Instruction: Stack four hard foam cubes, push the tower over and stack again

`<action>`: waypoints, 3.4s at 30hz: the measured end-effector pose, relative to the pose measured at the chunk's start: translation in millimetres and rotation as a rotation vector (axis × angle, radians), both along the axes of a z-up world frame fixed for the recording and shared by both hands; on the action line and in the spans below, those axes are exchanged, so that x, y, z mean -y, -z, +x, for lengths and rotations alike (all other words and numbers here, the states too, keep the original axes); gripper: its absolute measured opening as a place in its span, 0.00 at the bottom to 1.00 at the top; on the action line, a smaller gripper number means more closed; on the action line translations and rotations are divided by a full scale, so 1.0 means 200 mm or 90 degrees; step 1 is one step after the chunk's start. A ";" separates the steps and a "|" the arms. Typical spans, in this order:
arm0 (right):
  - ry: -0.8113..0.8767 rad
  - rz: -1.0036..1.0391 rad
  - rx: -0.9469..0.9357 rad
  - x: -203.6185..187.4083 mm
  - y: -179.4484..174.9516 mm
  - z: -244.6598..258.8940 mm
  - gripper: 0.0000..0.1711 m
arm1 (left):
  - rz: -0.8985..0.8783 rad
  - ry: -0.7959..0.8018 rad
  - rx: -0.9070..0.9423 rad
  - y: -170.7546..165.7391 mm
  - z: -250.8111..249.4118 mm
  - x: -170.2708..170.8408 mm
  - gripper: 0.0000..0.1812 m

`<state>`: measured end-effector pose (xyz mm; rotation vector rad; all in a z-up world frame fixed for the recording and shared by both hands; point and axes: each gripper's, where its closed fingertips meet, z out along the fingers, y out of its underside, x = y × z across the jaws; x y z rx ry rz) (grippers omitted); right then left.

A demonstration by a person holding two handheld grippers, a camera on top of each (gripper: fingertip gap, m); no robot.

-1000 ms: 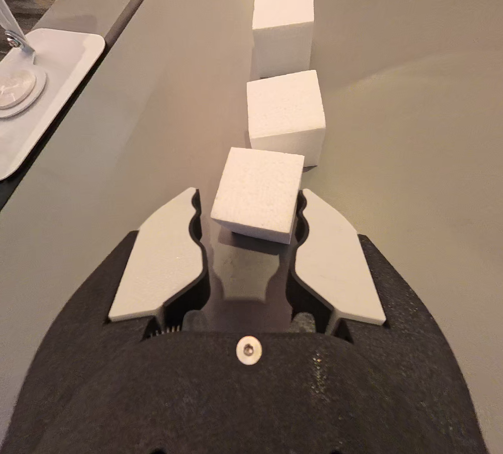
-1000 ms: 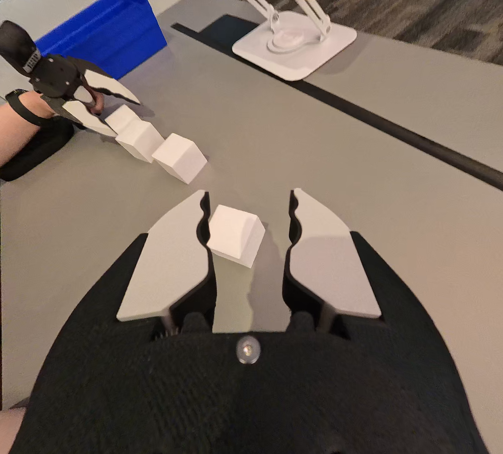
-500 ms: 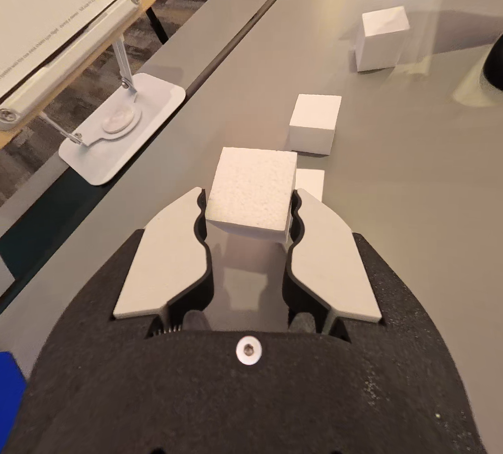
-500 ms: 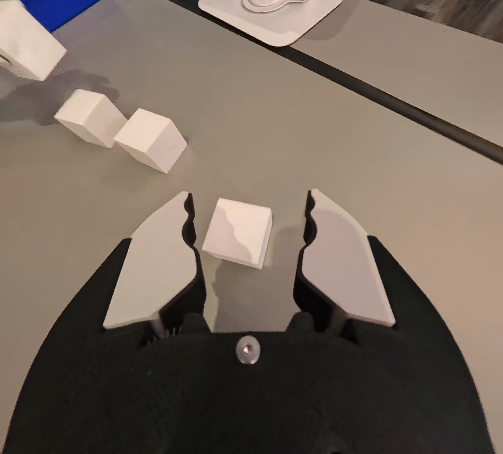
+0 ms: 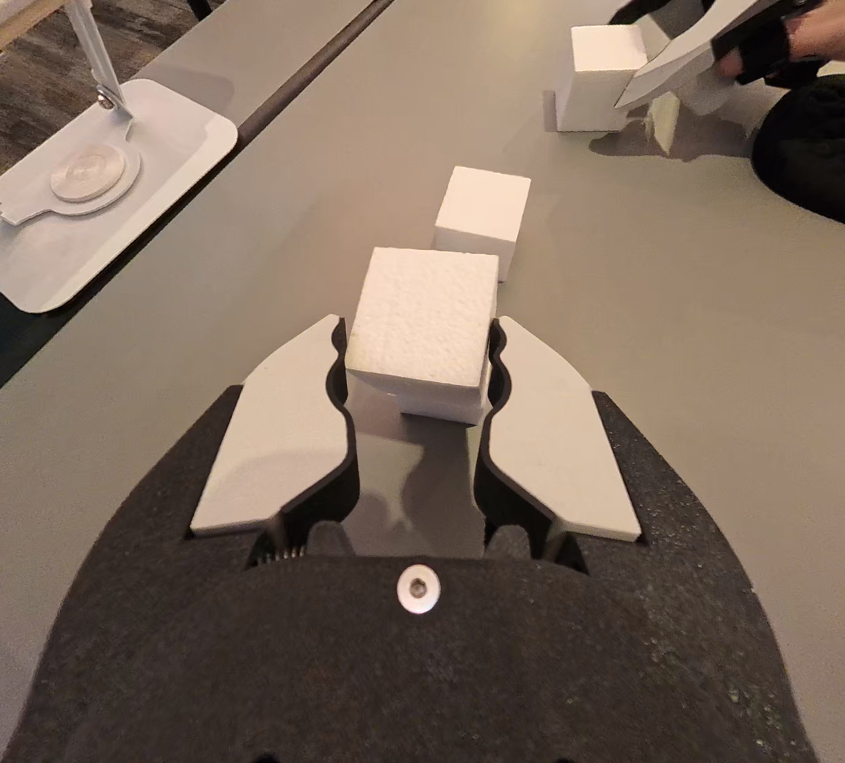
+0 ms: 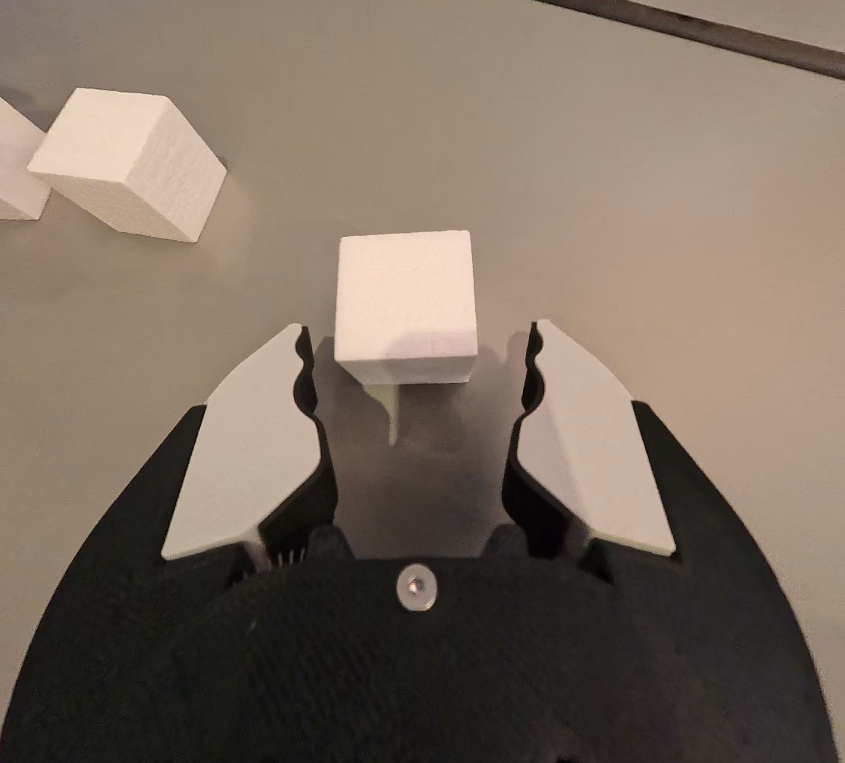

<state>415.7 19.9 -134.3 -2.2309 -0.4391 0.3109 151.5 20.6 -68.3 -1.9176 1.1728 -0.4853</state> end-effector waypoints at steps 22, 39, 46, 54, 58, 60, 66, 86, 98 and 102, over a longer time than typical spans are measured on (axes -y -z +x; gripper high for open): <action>-0.020 0.017 -0.052 -0.04 -0.07 0.00 0.36 | 0.024 -0.004 0.077 -0.19 -0.21 0.01 0.47; -0.773 0.085 -0.231 0.00 -0.79 -1.12 0.36 | 0.027 0.010 0.176 -0.10 -0.42 -0.10 0.43; -0.856 0.013 -0.176 -0.02 -0.60 -1.30 0.36 | 0.014 -0.001 0.181 -0.09 -0.43 -0.13 0.42; -0.895 0.007 -0.139 0.00 -0.58 -1.32 0.36 | 0.014 0.002 0.155 -0.06 -0.43 -0.13 0.41; -0.905 0.008 -0.117 0.02 -0.55 -1.30 0.36 | 0.011 0.006 0.148 -0.04 -0.42 -0.13 0.41; -0.911 0.013 -0.115 0.03 -0.56 -1.30 0.36 | 0.007 0.007 0.144 -0.03 -0.41 -0.12 0.41; -0.914 0.018 -0.041 0.03 -0.48 -1.32 0.37 | 0.008 0.016 0.129 -0.01 -0.40 -0.11 0.41; -0.869 0.086 -0.078 0.00 -0.56 -1.18 0.50 | -0.017 0.019 0.100 0.06 -0.40 -0.10 0.41; -0.759 0.046 -0.097 -0.17 -0.16 -0.82 0.48 | -0.033 0.022 0.088 0.11 -0.41 -0.10 0.41; -0.771 0.023 -0.090 -0.15 -0.10 -0.83 0.49 | -0.034 0.019 0.082 0.12 -0.41 -0.10 0.41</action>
